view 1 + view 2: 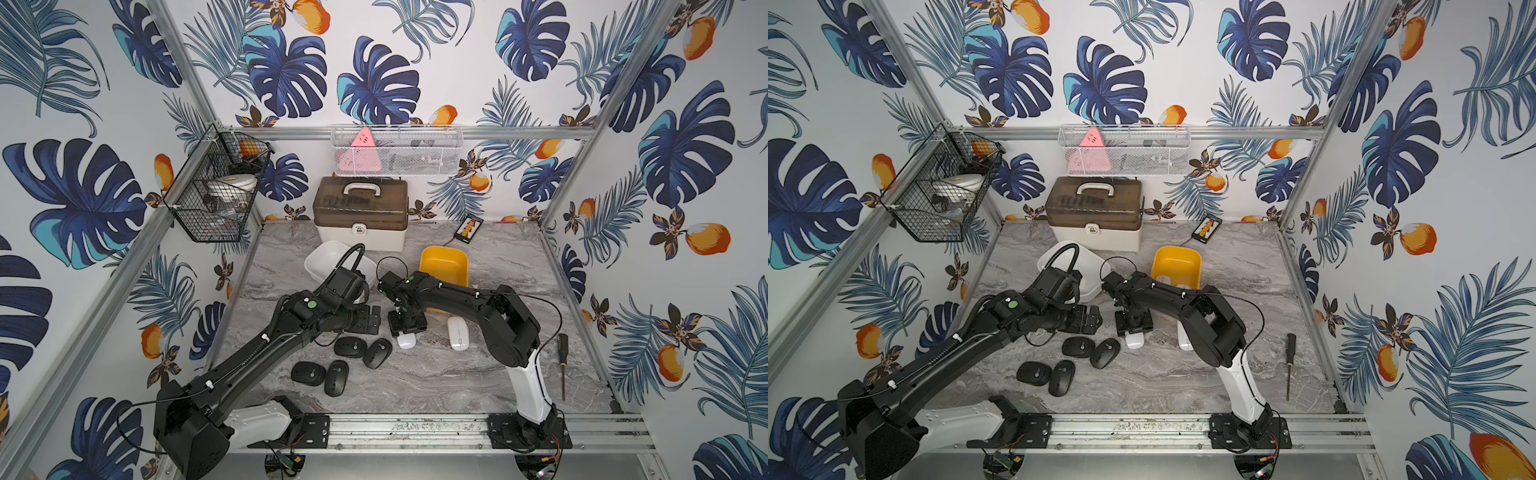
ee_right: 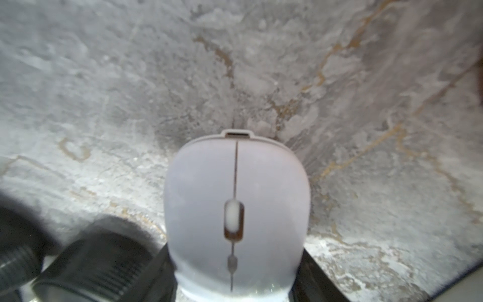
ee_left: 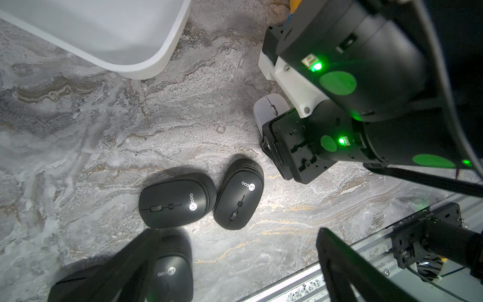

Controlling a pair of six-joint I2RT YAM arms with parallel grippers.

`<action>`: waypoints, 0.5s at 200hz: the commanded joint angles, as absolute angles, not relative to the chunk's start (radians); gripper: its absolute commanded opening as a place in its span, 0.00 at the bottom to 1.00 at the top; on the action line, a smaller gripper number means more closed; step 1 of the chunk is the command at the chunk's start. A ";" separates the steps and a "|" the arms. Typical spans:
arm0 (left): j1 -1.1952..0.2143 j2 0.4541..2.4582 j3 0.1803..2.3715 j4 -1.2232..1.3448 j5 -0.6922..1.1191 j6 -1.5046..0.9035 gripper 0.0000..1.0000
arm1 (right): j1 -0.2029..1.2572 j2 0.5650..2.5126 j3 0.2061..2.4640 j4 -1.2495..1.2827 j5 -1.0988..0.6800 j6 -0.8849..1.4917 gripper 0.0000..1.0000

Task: Place the mice by color into the storage box
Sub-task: Pick up the mouse from the center of the board.

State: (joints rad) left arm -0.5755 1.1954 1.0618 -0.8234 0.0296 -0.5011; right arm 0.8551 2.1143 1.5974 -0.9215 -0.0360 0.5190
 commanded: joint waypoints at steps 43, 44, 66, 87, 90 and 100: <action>-0.570 1.213 1.100 -0.820 0.022 -0.472 0.99 | 0.780 1.945 1.633 -0.895 -0.072 0.582 0.58; -0.570 1.213 1.101 -0.820 0.022 -0.471 0.99 | 0.776 1.942 1.633 -0.893 -0.073 0.582 0.58; -0.569 1.228 1.116 -0.817 0.027 -0.460 0.99 | 0.677 1.911 1.651 -0.864 -0.117 0.585 0.57; -0.570 1.247 1.134 -0.815 0.027 -0.450 0.99 | 0.581 1.941 1.710 -0.863 -0.135 0.568 0.57; -0.569 1.250 1.136 -0.817 0.028 -0.449 0.99 | 0.557 1.948 1.720 -0.862 -0.135 0.564 0.57; -0.568 1.255 1.141 -0.817 0.029 -0.445 0.99 | 0.517 1.978 1.758 -0.859 -0.115 0.552 0.57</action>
State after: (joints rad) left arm -0.5716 1.2427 1.1236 -0.8230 0.0277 -0.4717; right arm 0.5888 1.9362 1.6955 -0.8848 -0.1066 0.5671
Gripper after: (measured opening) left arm 0.989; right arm 0.610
